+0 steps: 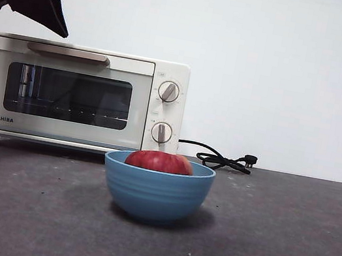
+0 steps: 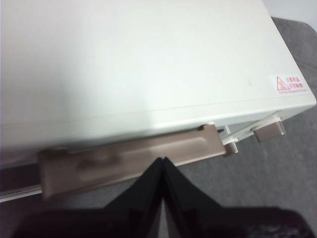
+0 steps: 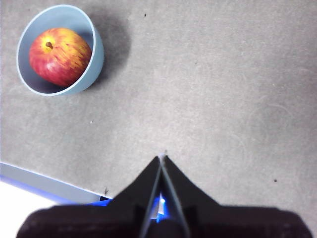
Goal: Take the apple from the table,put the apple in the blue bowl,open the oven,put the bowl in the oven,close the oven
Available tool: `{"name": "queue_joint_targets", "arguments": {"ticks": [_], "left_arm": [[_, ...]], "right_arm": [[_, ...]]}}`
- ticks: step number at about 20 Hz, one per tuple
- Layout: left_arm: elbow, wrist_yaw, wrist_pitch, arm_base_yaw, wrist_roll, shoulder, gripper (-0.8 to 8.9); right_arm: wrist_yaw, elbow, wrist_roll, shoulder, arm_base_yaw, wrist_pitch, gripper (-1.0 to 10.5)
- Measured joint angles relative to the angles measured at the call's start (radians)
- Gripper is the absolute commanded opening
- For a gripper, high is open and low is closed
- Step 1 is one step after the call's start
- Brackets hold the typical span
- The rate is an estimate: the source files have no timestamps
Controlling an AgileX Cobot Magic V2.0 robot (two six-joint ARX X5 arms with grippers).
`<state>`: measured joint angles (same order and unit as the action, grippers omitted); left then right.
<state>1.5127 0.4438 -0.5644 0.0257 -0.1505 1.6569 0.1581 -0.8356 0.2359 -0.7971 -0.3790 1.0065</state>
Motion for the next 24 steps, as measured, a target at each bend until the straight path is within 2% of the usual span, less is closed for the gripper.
{"name": "queue_joint_targets", "arguments": {"ticks": [9, 24], "left_arm": [[0.000, -0.111, 0.014, 0.000, -0.008, 0.006, -0.05], [0.044, -0.091, -0.041, 0.014, 0.004, 0.072, -0.05]], "right_arm": [[-0.001, 0.000, 0.001, 0.000, 0.000, 0.013, -0.1], [-0.001, 0.000, 0.001, 0.000, 0.000, 0.010, -0.1]]}}
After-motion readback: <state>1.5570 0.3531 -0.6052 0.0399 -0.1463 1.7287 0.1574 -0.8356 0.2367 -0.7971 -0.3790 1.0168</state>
